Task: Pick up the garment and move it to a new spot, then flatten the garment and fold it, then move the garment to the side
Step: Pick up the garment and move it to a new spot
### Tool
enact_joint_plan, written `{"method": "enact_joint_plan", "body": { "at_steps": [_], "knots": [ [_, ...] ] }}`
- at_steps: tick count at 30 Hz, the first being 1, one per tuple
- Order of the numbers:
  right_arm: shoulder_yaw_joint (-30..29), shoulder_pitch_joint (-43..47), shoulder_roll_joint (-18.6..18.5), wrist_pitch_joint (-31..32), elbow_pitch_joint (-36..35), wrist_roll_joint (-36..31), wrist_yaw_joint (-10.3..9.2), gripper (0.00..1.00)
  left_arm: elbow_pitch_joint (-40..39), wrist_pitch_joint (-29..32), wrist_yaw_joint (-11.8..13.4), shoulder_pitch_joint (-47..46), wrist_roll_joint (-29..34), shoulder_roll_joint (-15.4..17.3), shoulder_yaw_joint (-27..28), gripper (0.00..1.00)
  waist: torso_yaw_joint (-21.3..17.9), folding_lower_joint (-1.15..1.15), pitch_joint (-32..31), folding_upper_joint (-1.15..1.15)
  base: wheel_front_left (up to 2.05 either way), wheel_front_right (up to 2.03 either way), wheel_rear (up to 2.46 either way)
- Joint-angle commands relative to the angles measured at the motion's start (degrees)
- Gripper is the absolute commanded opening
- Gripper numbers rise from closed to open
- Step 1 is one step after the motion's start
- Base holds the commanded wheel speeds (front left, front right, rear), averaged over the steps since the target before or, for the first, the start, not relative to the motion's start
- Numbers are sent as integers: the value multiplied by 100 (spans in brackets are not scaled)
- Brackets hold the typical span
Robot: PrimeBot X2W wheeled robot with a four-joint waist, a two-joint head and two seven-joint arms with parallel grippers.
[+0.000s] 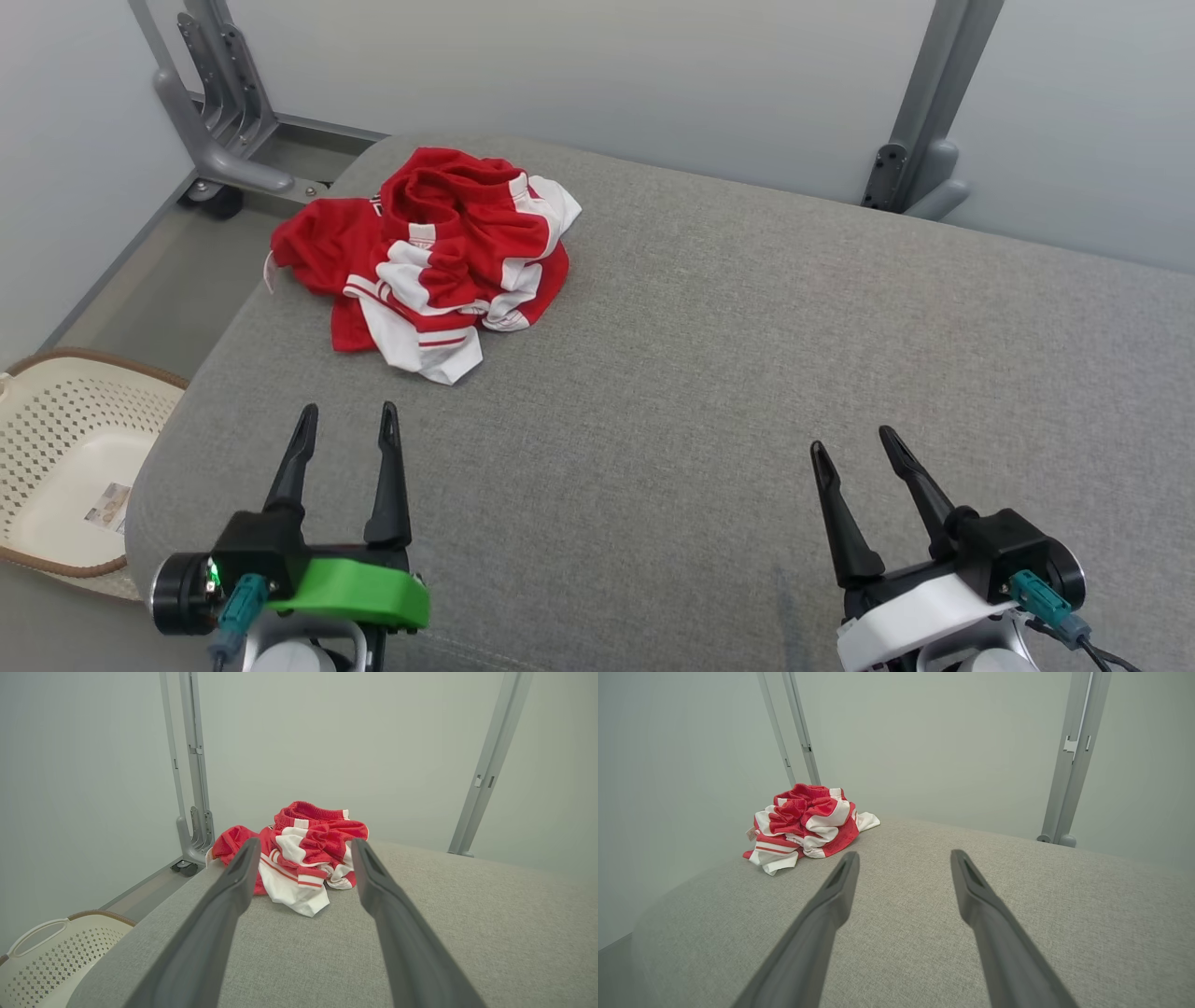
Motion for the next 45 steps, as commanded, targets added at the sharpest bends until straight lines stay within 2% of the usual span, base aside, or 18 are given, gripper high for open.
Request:
{"method": "enact_joint_plan", "body": {
  "at_steps": [1, 10, 14, 20, 25, 30, 37, 45],
  "knots": [
    [7, -42, -23, -27, -7, -56, 0, 100, 45, -11, -24, -143, 39, 21, 25, 100, -99, 0, 112, 0, 0, 0, 0],
    [-9, -475, -28, -27, -17, -354, 0, 100, 485, -11, 31, -1553, 6, 20, 483, 100, -447, 0, 1075, 0, 0, 0, 0],
    [-1, -659, -127, -27, -16, -428, 0, 100, 851, -11, -36, -2263, -5, 19, 709, 100, -558, 0, 1504, 0, 0, 0, 0],
    [18, -959, -286, -27, -43, -460, 0, 100, 1924, -10, -202, -3395, -96, 29, 1034, 100, -721, 0, 2026, 0, 0, 0, 0],
    [51, -1154, -367, -27, -71, -508, 0, 100, 3168, -3, -271, -4339, -132, 38, 1139, 100, -802, 0, 2416, 0, 0, 0, 0],
    [119, -1289, -475, -27, -44, -526, 0, 100, 4421, -1, -125, -5399, -247, 89, 1234, 100, -816, 0, 2725, 0, 0, 0, 0],
    [198, -1341, -571, -27, -17, -503, 0, 100, 5880, 713, 431, -6304, -179, 163, 1189, 100, -823, 0, 2934, 0, 0, 0, 0],
    [343, -1374, -578, -13, 91, -476, 0, 100, 6363, 1386, 587, -6453, -283, 199, 1181, 100, -854, 0, 3051, 0, 0, 0, 0]
  ]
}}
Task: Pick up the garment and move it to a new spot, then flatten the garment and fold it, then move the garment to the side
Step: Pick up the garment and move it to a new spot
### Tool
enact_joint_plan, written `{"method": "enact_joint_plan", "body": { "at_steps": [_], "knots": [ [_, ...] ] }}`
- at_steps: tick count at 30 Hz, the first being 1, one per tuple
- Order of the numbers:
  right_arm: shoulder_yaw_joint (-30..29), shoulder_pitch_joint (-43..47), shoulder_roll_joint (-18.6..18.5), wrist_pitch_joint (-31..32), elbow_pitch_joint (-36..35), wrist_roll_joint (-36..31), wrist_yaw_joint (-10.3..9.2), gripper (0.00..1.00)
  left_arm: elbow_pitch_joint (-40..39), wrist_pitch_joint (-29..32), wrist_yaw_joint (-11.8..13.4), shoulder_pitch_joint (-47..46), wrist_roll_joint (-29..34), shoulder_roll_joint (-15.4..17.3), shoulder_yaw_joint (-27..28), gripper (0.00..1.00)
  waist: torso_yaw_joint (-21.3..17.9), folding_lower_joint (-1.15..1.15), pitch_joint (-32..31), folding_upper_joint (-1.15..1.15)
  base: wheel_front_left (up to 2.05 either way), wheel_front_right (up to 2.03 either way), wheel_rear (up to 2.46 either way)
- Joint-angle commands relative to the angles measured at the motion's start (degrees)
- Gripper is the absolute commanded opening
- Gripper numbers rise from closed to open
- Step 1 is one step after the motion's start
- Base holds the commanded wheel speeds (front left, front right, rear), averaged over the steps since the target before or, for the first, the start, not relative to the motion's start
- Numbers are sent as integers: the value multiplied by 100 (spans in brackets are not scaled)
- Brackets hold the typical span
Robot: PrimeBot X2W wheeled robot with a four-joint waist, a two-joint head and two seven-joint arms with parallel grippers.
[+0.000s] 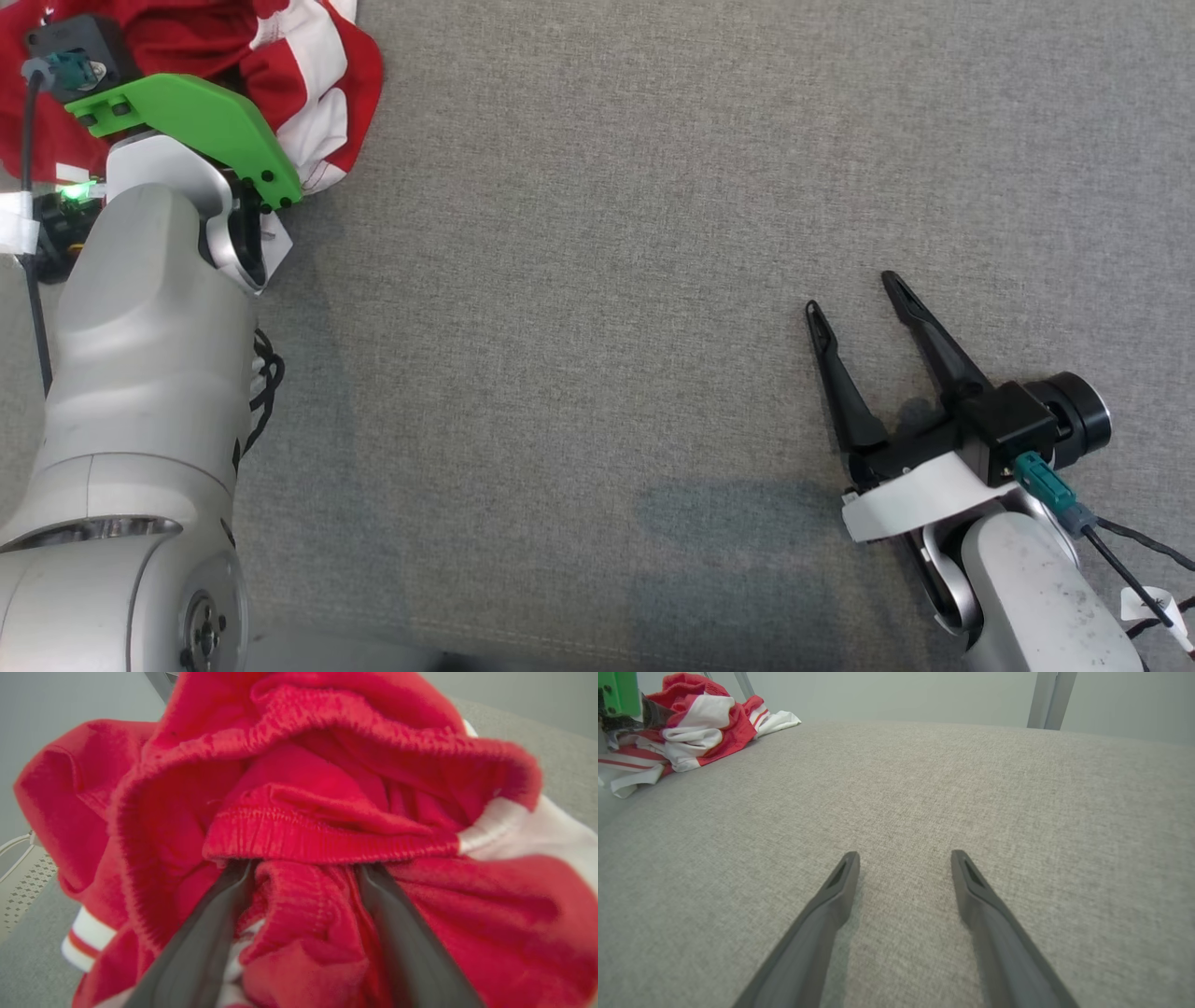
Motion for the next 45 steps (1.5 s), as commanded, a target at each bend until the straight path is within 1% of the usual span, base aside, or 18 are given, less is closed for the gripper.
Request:
{"method": "enact_joint_plan", "body": {
  "at_steps": [1, 6, 10, 12, 13, 14, 18, 22, 25, 30, 36, 37, 41, 42, 45],
  "knots": [
    [18, -27, -14, 6, 136, 33, 0, 100, 41, 57, 26, 24, -19, 24, -9, 100, -21, 0, 18, 0, 0, 0, 0],
    [-13, -54, 20, 6, 151, 64, 0, 100, 117, 366, -18, 210, -42, 19, -60, 100, -36, 0, 22, 0, 0, 0, 0],
    [-21, -50, 38, 6, 149, 64, 0, 100, 131, 335, 20, 283, -38, 17, -110, 100, -27, 0, -5, 0, 0, 0, 0],
    [-36, -59, 70, 5, 123, 89, 0, 100, 135, 293, -44, 303, -12, 10, -160, 100, -17, 0, -31, 0, 0, 0, 0],
    [-40, -59, 83, 5, 120, 99, 0, 100, 132, 189, -56, 321, -4, 18, -174, 31, -13, 0, -54, 0, 0, 0, 0],
    [-34, -59, 101, 5, 116, 113, 0, 100, 124, 60, -78, 322, 10, 39, -193, 0, -13, 0, -83, 0, 0, 0, 0],
    [14, -53, 189, 5, 128, 148, 0, 100, 72, -492, -126, 320, 58, 172, -281, 0, -34, 0, -237, 0, 0, 0, 0],
    [19, -52, 255, 5, 126, 186, 0, 100, -17, -1049, -278, 289, -10, 290, -276, 0, -79, 0, -405, 0, 0, 0, 0],
    [-16, 25, 288, 5, 145, 215, 0, 100, -107, -1254, -426, 263, -34, 368, -269, 0, -111, 0, -561, 0, 0, 0, 0],
    [-60, 153, 351, 5, 204, 258, 0, 100, -341, -1399, -617, 201, -17, 454, -329, 0, -168, 0, -881, 0, 0, 0, 0],
    [-65, 297, 477, 4, 251, 420, 0, 100, -714, -1434, -825, 134, 17, 385, -438, 0, -315, 0, -1347, 0, 0, 0, 0],
    [-49, 331, 507, 4, 255, 497, 0, 100, -775, -1436, -902, 118, 15, 322, -501, 0, -402, 0, -1498, 0, 0, 0, 0],
    [1, 394, 535, 4, 259, 668, 0, 100, -913, -1393, -1041, 64, -28, 182, -628, 0, -616, 0, -1769, 0, 0, 0, 0],
    [1, 394, 535, 4, 259, 668, 0, 100, -913, -1393, -1041, 64, -28, 182, -628, 0, -616, 0, -1769, 0, 0, 0, 0],
    [59, 482, 538, 4, 240, 901, 0, 100, -988, -1251, -1148, 86, -151, 45, -716, 0, -834, 0, -1974, 0, 0, 0, 0]
  ]
}}
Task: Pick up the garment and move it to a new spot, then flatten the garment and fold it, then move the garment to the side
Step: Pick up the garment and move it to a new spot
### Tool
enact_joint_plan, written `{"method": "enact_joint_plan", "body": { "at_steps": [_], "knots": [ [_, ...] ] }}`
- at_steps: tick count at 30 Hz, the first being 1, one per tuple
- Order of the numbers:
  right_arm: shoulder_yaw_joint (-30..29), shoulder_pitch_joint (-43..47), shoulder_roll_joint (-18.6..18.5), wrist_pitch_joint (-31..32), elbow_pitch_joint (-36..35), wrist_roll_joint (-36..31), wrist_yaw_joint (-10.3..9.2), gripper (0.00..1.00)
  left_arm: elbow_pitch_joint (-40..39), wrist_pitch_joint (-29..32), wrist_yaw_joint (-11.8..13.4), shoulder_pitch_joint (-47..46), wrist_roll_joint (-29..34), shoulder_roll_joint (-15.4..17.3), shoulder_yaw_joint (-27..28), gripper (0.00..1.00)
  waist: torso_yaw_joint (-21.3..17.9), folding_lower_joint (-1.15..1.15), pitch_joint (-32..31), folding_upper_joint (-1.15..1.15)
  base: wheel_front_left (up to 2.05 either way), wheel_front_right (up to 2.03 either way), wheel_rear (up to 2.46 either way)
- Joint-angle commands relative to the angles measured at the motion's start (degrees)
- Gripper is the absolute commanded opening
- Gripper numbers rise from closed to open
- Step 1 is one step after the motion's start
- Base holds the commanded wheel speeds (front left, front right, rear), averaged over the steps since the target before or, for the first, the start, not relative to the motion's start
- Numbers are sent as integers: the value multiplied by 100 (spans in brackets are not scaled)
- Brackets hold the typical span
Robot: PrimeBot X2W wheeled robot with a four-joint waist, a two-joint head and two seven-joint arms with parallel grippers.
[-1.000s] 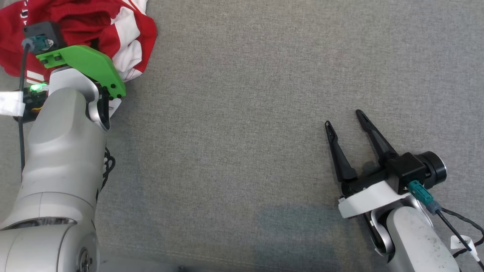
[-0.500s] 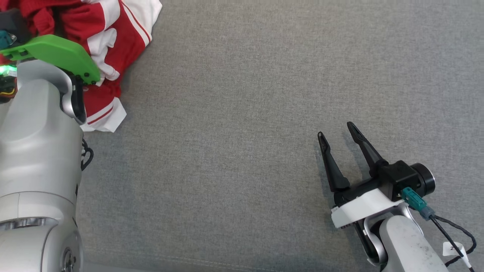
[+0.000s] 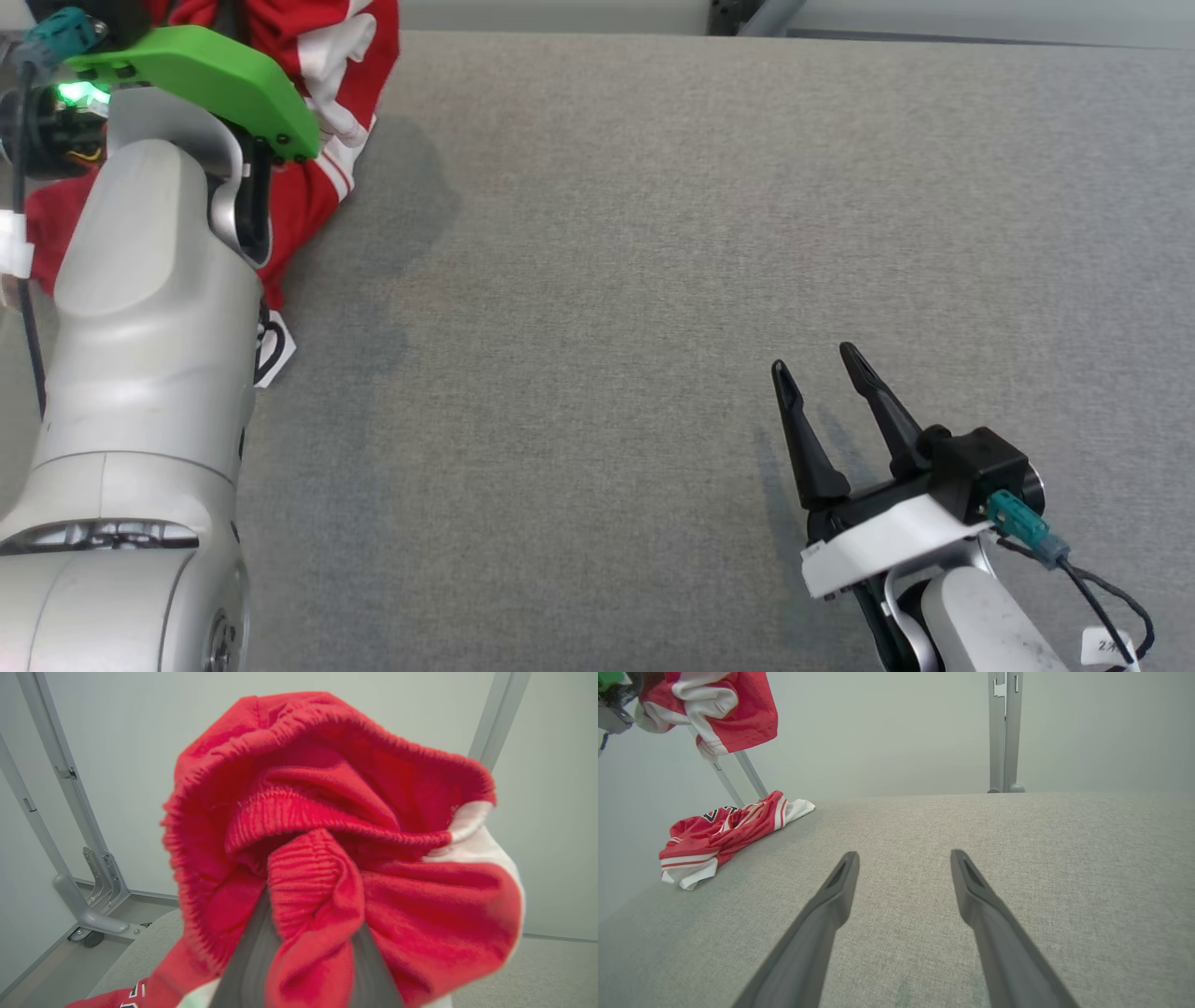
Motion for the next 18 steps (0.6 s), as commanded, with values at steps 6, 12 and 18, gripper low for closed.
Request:
{"method": "enact_joint_plan", "body": {
  "at_steps": [6, 12, 18],
  "knots": [
    [-7, 255, 0, 1, -9, 233, 0, 100, -283, 260, -106, 73, -289, -178, -249, 0, -862, 0, -534, 0, 0, 0, 0],
    [4, 326, 1, 1, -10, 285, 0, 100, -732, 565, -136, 392, -1045, -222, -870, 0, -1472, 0, -564, 0, 0, 0, 0],
    [-49, 248, 1, 1, -70, 393, 0, 100, -1409, 774, 106, 836, -2057, -210, -1829, 0, -2040, 0, -360, 0, 0, 0, 0]
  ]
}}
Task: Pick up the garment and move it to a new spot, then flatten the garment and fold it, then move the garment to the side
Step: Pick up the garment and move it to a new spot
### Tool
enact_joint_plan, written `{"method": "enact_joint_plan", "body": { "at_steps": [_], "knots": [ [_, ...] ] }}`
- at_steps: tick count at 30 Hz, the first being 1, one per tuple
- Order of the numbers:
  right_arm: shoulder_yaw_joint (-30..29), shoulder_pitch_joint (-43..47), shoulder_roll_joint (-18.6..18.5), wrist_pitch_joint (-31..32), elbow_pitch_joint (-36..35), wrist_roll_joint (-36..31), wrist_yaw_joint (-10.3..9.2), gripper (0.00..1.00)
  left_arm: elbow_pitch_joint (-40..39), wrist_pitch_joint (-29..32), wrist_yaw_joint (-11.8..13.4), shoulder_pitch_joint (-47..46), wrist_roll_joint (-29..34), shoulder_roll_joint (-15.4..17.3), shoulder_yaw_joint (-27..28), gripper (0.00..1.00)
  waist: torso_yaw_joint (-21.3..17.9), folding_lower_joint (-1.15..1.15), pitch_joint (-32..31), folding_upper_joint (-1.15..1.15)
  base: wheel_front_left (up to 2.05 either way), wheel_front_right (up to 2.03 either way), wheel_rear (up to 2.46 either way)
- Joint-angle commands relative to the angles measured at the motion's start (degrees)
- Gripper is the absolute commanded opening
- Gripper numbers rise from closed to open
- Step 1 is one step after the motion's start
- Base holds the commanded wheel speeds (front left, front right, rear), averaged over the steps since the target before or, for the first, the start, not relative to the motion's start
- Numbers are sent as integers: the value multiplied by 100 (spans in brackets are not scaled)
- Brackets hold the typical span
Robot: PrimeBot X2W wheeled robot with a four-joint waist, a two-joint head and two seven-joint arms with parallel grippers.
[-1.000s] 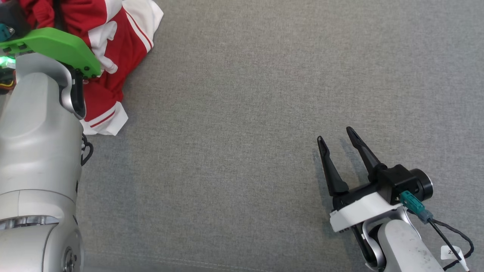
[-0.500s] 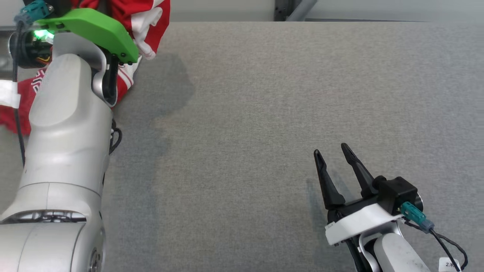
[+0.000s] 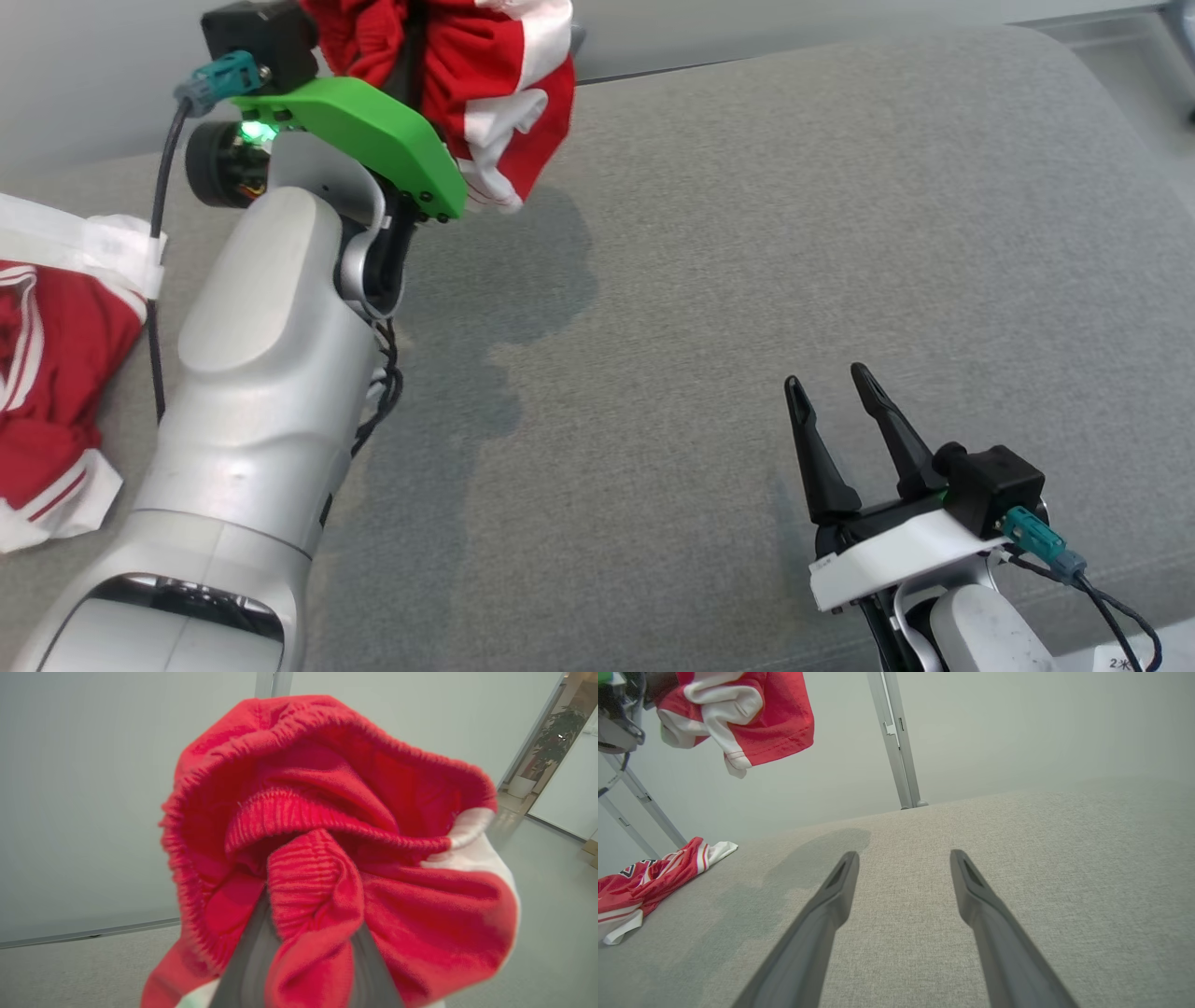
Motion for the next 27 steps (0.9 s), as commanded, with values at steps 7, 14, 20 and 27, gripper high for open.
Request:
{"method": "enact_joint_plan", "body": {
  "at_steps": [7, 14, 20, 27],
  "knots": [
    [22, -156, 1, 2, -106, 97, 0, 100, -579, -1, 723, 409, -980, 28, -913, 0, -901, 0, 562, 0, 0, 0, 0],
    [71, -316, 3, 3, -176, 155, 0, 100, -283, -278, 1039, 722, -1210, 30, -1509, 0, -1049, 0, 1003, 0, 0, 0, 0],
    [99, -431, 1, 3, -178, 186, 0, 100, 569, -625, 927, 984, -1126, 24, -1709, 0, -1084, 0, 1104, 0, 0, 0, 0],
    [81, -429, -1, 2, -139, 161, 0, 100, 893, -778, 846, 1295, -1337, 24, -1949, 100, -918, 0, 971, 0, 0, 0, 0]
  ]
}}
